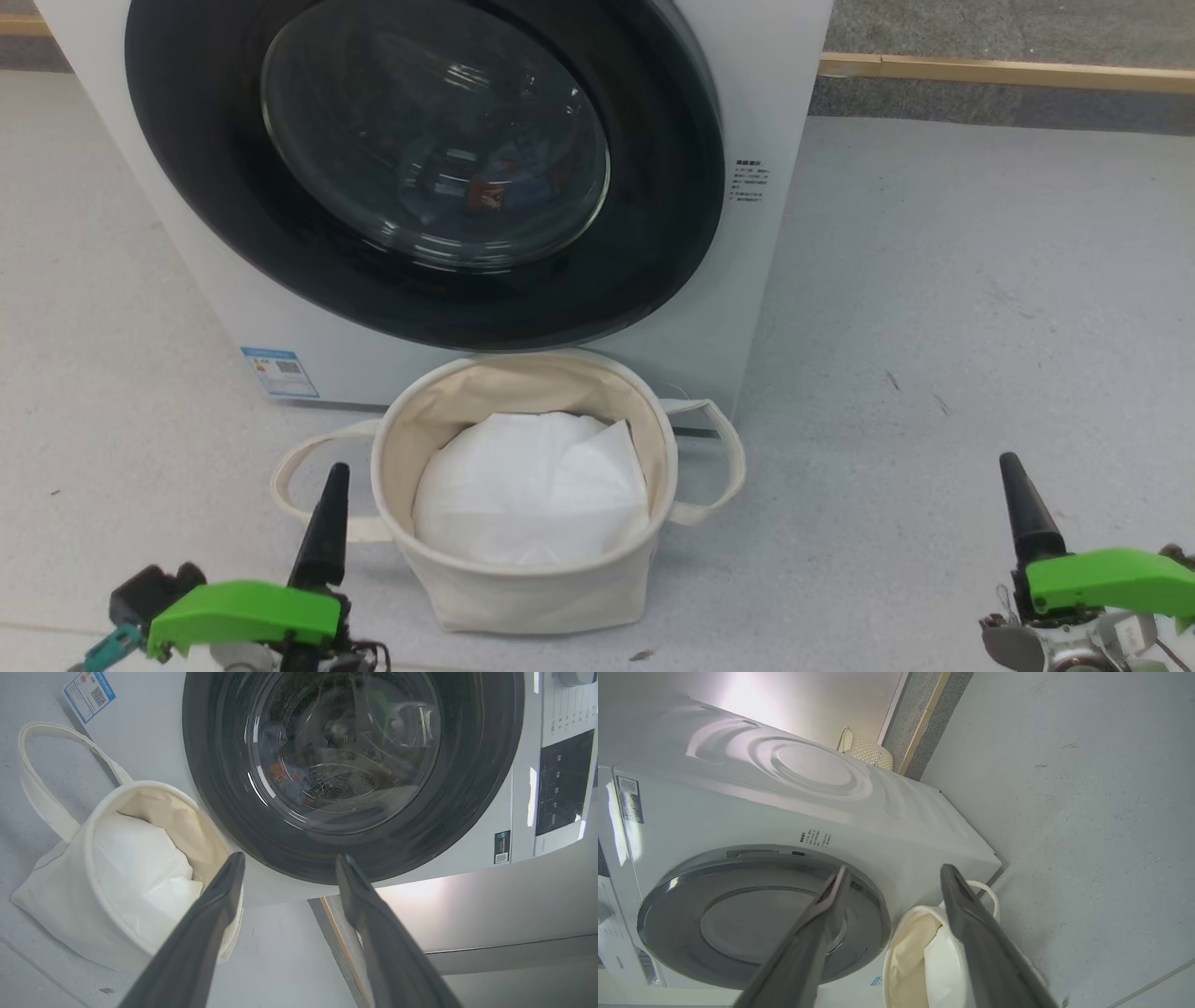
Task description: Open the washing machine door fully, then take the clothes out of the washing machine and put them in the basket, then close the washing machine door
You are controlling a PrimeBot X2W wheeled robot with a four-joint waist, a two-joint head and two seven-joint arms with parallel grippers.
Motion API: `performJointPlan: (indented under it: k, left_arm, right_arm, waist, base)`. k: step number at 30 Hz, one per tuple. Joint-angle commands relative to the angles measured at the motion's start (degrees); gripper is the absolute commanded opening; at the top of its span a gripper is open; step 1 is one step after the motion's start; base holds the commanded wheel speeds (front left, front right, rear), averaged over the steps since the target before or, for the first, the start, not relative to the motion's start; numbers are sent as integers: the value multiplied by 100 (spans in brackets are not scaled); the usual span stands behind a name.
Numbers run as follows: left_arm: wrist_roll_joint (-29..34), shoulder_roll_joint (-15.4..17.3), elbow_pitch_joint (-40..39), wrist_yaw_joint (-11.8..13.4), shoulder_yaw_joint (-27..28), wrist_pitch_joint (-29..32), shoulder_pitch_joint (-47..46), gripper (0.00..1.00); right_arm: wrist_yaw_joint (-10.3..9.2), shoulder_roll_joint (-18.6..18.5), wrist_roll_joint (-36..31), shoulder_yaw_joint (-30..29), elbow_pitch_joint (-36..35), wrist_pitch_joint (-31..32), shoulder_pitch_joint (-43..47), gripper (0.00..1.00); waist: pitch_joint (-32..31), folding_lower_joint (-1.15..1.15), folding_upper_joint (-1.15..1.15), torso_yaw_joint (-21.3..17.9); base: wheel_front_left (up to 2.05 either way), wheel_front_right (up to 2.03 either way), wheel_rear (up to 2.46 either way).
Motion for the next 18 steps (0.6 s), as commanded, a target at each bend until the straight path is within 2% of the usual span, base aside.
performJointPlan:
  k: [1,18]
  left_arm:
    - [254,172,-165,25,-6,-87,-364,100]
    - [2119,385,-223,223,-341,-385,-618,100]
  right_arm:
    - [17,-177,-264,110,-218,-88,-353,100]
    - [23,-494,-1992,659,-212,-401,-586,100]
  waist:
    - [0,0,0,5]
    - [42,0,0,41]
  base:
    - [0,0,0]
    - [0,0,0]
